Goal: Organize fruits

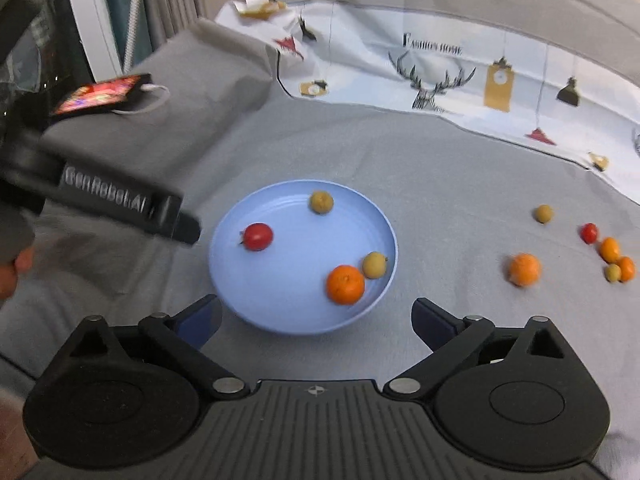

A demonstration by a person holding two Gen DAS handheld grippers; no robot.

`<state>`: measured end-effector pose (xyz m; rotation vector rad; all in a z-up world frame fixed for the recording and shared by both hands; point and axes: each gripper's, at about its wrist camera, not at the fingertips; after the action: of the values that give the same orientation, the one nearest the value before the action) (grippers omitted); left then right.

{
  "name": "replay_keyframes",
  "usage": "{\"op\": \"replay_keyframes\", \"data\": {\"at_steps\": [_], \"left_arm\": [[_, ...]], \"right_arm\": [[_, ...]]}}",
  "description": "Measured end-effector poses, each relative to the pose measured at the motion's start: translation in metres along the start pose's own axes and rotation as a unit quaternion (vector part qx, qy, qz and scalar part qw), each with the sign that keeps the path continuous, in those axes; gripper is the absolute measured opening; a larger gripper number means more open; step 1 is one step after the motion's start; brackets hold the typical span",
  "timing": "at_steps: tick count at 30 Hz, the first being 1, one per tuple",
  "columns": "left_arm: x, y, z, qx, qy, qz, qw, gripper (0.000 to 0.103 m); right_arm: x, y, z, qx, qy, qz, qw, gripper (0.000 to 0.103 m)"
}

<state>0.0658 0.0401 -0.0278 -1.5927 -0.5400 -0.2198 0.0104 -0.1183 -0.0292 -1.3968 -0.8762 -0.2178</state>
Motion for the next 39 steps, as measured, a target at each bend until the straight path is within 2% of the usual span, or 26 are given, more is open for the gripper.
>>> {"op": "replay_keyframes", "data": {"at_steps": [5, 10, 19, 28, 39], "left_arm": [[-0.033, -0.033, 0.007, 0.009, -0.004, -0.031, 0.9995, 0.103], [-0.058, -0.058, 0.001, 0.001, 0.005, -0.049, 0.9988, 0.103], [-0.079, -0.092, -0.004, -0.007, 0.009, -0.082, 0.9965, 0.103], [-0.085, -0.106, -0.005, -0.009, 0.013, -0.1, 0.9948, 0.103], [-0.085, -0.103, -0.004, -0.01, 0.017, -0.098, 0.995, 0.103]], "right_arm": [[-0.012, -0.043, 0.014, -0.014, -0.025, -0.039, 0.999, 0.102], [-0.022, -0.078, 0.019, -0.033, -0.024, -0.074, 0.996, 0.102], [-0.037, -0.118, 0.028, -0.048, -0.03, -0.112, 0.992, 0.102], [-0.042, -0.133, 0.037, -0.061, -0.039, -0.129, 0.989, 0.102], [-0.041, -0.132, 0.039, -0.062, -0.045, -0.126, 0.989, 0.102]]}}
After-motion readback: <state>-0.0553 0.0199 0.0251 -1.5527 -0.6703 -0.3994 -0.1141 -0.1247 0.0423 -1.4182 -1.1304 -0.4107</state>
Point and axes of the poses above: each gripper's, at about its wrist camera, not at the fingertips, and y roughly the way its jaws point, z to its left, x to its top, and after that the axes turned 13 degrees about -y, right-handed
